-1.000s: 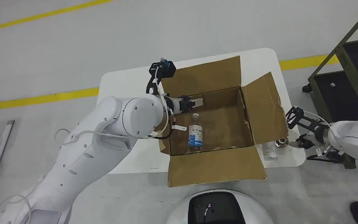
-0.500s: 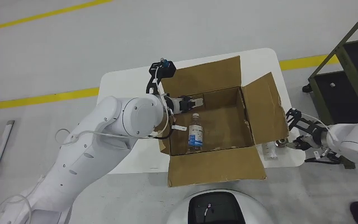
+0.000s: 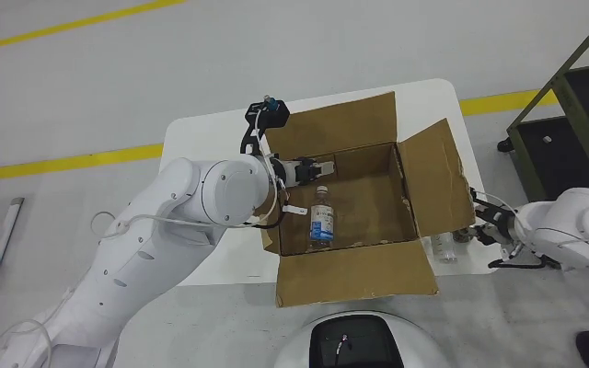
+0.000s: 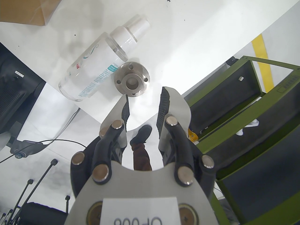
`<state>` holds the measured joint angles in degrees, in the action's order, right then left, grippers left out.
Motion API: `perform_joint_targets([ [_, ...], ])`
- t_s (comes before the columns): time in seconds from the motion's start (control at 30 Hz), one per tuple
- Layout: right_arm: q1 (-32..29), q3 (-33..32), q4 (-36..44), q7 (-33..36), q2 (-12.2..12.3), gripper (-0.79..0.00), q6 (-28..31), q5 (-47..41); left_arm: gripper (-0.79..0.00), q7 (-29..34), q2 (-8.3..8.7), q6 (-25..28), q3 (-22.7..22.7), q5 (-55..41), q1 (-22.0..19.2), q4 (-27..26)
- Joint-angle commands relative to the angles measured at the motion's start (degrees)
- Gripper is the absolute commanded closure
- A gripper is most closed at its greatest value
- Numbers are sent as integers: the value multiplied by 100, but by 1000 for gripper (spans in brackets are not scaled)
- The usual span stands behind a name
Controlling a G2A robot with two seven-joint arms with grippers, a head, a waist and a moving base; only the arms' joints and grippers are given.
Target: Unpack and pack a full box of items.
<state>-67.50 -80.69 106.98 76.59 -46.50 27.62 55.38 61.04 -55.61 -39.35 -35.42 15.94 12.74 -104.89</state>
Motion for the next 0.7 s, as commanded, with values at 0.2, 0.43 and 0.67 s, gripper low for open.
perform_joint_targets([
  [0.2,108,260,-158,-54,-16,-348,-32,32,-785,0,0,0,0,0,0,0],
  [0.43,136,423,-251,-168,-26,-342,-59,109,-785,0,0,0,0,0,0,0],
  [0.67,84,411,-315,-234,-14,-342,-110,122,-785,0,0,0,0,0,0,0],
])
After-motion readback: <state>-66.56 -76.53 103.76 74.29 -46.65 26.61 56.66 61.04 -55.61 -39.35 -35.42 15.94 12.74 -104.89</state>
